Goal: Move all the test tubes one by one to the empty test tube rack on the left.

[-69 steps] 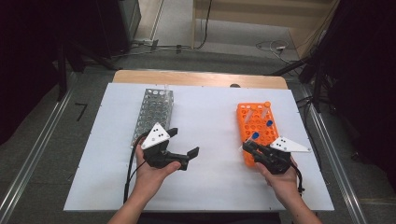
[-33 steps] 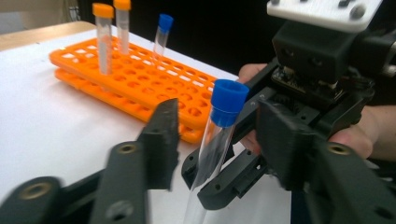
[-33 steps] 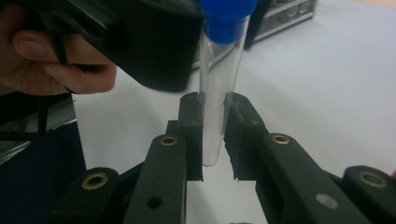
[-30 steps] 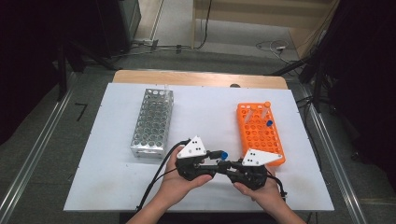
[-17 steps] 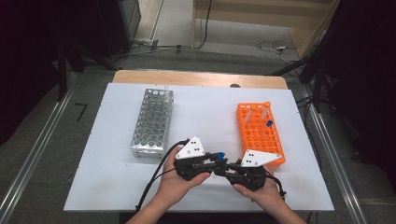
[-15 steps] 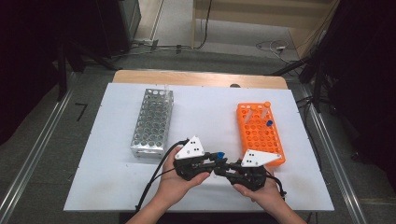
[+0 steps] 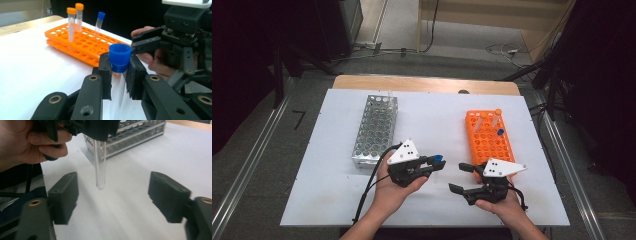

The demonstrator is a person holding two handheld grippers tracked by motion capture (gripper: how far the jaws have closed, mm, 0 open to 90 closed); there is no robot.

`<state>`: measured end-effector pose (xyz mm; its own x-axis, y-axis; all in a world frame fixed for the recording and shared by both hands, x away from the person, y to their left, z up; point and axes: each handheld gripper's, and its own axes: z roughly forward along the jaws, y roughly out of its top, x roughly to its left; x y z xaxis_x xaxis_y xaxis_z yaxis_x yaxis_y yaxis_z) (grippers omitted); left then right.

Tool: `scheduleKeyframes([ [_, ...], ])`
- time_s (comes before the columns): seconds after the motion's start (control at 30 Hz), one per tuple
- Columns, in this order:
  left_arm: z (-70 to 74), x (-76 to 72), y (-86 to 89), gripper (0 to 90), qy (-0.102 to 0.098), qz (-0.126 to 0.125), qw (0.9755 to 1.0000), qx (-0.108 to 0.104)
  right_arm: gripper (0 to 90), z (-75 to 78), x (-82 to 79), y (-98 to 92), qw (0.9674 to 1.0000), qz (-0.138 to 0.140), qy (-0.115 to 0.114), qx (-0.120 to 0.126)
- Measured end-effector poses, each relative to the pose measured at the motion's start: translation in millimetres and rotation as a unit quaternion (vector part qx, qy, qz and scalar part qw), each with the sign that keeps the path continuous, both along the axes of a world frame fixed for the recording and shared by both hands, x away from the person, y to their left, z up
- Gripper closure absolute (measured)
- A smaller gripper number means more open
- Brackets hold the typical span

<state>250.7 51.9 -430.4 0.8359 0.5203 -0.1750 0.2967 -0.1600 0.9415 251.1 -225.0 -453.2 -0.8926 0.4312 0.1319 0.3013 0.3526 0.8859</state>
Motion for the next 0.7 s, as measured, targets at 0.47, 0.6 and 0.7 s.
scheduleKeyframes([
  [0.47,12.4,6.1,38.4,76.6,-0.009,0.059,0.9982,-0.013,0.1,-2.4,7.9,-33.6,0.9994,-0.027,0.006,-0.02],
  [0.6,14.5,8.9,49.4,76.6,-0.009,0.075,0.997,-0.015,0.1,-1.6,10.1,-45.8,0.999,-0.04,0.004,-0.019],
  [0.7,15.7,12.2,57.0,76.6,-0.011,0.084,0.9963,-0.014,0.1,-1.6,13.2,-53.5,0.9987,-0.048,0.007,-0.015],
])
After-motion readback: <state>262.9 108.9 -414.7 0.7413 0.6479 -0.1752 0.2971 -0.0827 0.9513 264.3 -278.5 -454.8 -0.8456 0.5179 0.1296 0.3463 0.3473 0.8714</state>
